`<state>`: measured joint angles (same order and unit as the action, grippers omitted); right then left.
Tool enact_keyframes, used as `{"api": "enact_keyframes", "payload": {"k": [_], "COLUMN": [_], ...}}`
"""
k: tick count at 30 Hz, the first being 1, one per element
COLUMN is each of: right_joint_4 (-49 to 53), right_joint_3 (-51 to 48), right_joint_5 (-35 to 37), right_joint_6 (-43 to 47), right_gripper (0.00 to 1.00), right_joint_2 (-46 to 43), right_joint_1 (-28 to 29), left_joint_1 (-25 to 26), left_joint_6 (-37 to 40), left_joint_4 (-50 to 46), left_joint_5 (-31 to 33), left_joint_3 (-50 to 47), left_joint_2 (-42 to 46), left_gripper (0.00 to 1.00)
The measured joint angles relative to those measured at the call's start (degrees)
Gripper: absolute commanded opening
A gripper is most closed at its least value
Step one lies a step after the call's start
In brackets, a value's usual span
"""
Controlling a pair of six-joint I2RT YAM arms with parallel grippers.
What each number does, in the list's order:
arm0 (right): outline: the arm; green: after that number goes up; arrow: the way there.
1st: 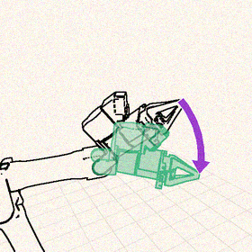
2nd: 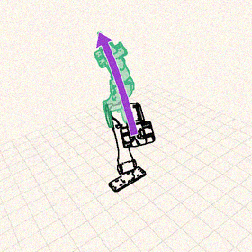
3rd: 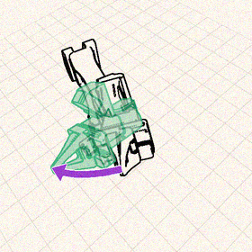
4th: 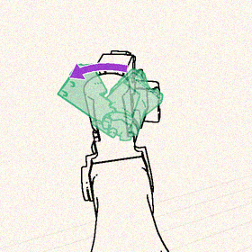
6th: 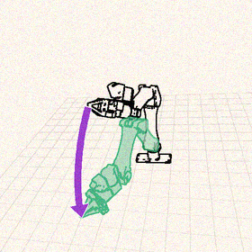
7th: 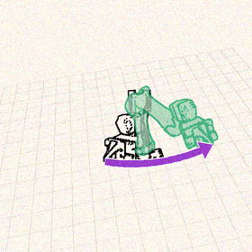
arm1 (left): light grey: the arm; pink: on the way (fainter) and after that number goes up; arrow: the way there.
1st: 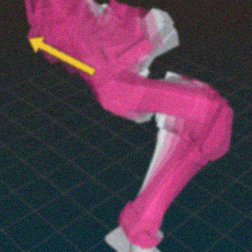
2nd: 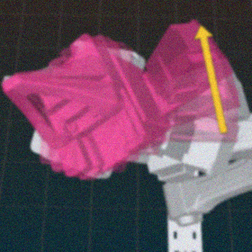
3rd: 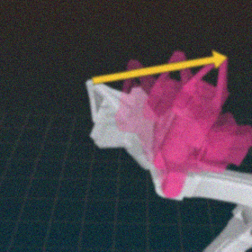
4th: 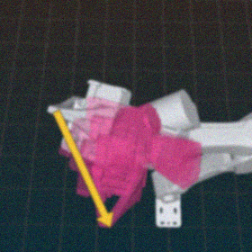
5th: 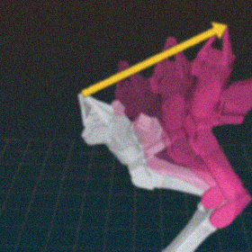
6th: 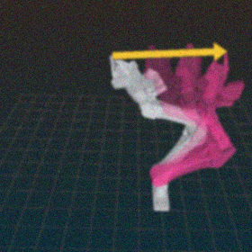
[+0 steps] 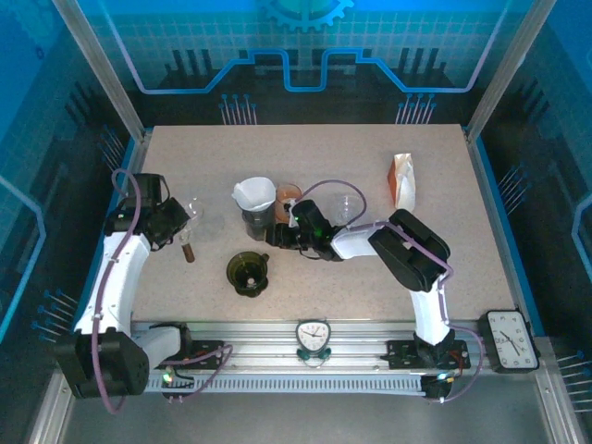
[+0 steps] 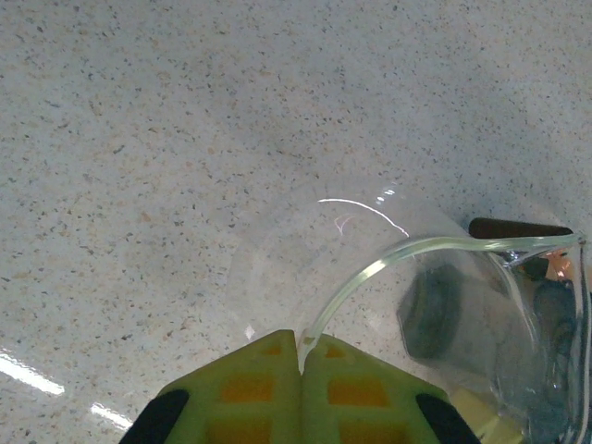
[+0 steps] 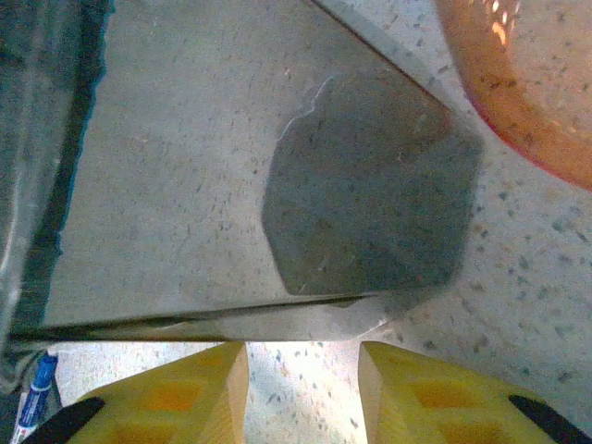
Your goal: Place the coffee filter in the dripper
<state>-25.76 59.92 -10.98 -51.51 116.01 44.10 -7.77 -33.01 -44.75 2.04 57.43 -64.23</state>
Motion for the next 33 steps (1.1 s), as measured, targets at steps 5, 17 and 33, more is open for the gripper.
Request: {"api": "enact_keyframes", "payload": {"k": [5, 17, 33], "right_joint_4": [0.42, 2.21, 19.28], "right_joint_3": [0.31, -13.00, -24.65], "right_joint_5": [0.02, 3.74, 18.45], "right_joint_6": [-0.37, -0.35, 4.68], "right_gripper": [0.42, 0.45, 0.47], "right_joint_2": [0.28, -14.84, -43.10], "right_joint_1": [0.26, 2.80, 3.78], "left_joint_1": [0.00, 0.68, 16.61], "left_joint_6": [0.02, 0.15, 0.11], "left_joint_4": [0.00, -0.50, -6.99], "left_joint_5": [-1.14, -3.65, -2.10], "left_joint_3": [0.00, -0.02, 14.27], "left_joint_2": [0.00, 3.82, 9.97], "left_gripper": [0.00, 0.00, 0.00]}}
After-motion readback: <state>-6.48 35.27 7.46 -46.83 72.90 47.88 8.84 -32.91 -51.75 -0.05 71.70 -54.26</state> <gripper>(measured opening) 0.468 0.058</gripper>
